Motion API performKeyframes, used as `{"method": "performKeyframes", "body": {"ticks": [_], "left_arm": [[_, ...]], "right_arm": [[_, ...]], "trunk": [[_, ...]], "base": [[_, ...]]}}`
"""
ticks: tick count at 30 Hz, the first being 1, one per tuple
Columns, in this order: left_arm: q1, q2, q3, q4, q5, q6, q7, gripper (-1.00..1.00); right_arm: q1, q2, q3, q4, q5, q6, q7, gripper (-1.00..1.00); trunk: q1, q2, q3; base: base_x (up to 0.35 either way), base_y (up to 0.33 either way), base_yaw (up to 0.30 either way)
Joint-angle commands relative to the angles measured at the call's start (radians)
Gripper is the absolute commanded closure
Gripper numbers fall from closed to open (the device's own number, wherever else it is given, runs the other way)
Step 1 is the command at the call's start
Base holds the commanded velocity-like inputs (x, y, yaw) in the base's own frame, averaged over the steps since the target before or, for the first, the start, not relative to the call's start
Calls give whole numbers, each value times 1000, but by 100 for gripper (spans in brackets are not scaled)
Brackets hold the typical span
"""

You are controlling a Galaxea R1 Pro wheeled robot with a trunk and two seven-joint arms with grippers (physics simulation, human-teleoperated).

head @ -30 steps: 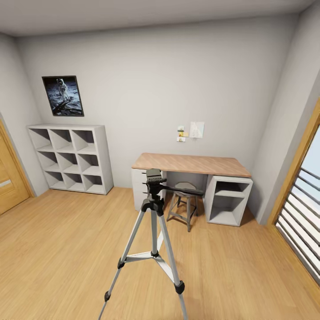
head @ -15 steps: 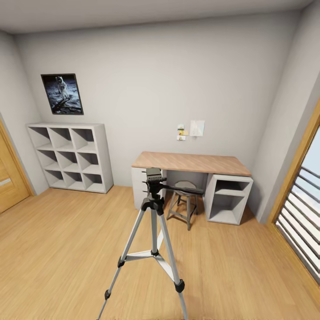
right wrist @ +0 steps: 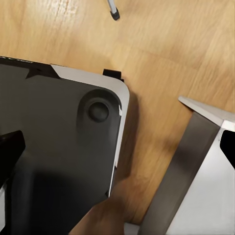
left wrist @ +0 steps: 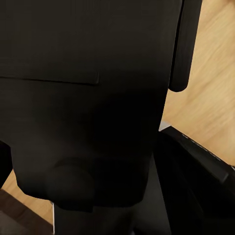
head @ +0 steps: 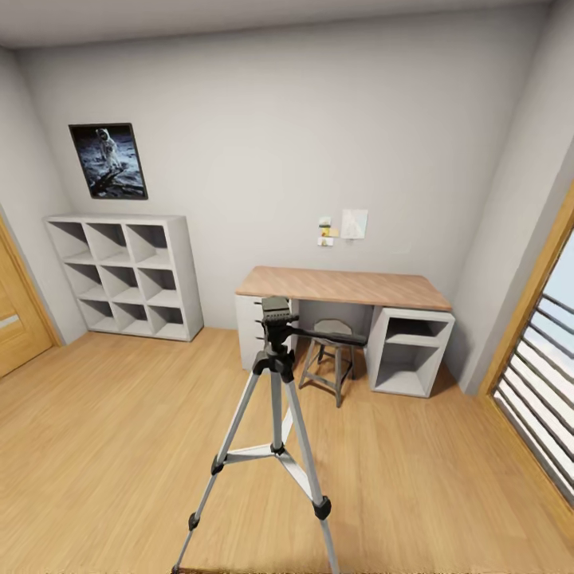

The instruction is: Attach the digital camera to the camera tripod in the bedroom.

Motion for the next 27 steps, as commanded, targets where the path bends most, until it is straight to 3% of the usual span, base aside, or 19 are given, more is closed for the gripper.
{"method": "performKeyframes", "body": {"ticks": [1, 27], "left_arm": [[-1, 0, -9, 0, 6, 0, 1, 100], [-1, 0, -9, 0, 6, 0, 2, 100]], "right_arm": [[-2, 0, 3, 3, 7, -6, 0, -100], [-2, -2, 6, 2, 10, -13, -6, -100]], "trunk": [[1, -2, -4], [1, -2, -46]], "base": [[0, 0, 0], [0, 0, -1]]}}
